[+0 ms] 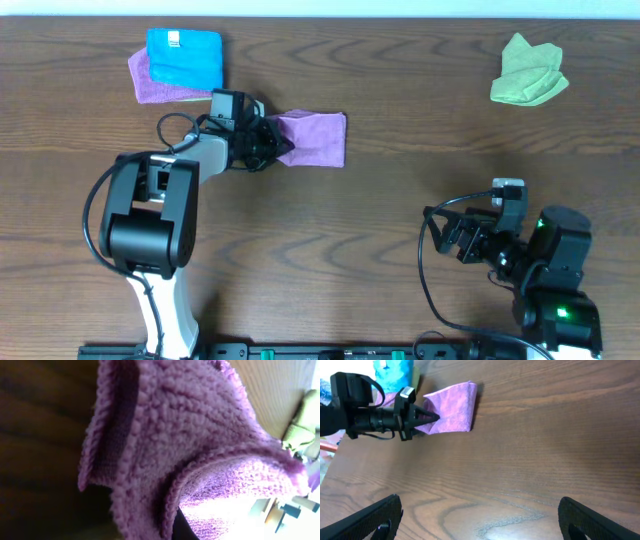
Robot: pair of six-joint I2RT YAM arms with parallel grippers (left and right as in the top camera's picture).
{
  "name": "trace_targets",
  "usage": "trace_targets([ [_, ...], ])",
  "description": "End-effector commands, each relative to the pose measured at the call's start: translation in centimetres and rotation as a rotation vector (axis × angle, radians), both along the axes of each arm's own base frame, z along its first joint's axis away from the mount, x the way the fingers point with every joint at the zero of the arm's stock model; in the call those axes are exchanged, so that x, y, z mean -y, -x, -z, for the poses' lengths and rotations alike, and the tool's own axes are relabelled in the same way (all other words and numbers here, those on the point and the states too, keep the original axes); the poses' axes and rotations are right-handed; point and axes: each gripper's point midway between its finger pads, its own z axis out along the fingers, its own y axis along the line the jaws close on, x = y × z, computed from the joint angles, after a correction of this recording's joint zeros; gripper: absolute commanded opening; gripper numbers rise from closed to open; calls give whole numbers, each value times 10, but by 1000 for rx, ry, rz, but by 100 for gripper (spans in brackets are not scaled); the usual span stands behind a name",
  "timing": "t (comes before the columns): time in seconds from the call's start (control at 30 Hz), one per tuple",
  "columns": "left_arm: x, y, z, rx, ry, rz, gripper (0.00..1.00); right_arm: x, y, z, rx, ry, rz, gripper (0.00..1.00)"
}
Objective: Fold the cloth
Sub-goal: 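Carry the purple square with the left gripper onto the blue cloth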
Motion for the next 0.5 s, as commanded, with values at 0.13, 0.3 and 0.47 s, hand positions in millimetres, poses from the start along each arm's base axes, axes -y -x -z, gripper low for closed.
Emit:
trace_targets([
  [0.13, 13, -26, -38, 82, 44, 43, 6, 0, 1, 0, 9, 1, -10, 99],
  [0.3, 4, -62, -99, 176, -10, 8, 6, 0, 1, 0, 9, 1, -10, 99],
  [0.47, -18, -102, -164, 301, -63, -44, 6, 0, 1, 0, 9, 1, -10, 99],
])
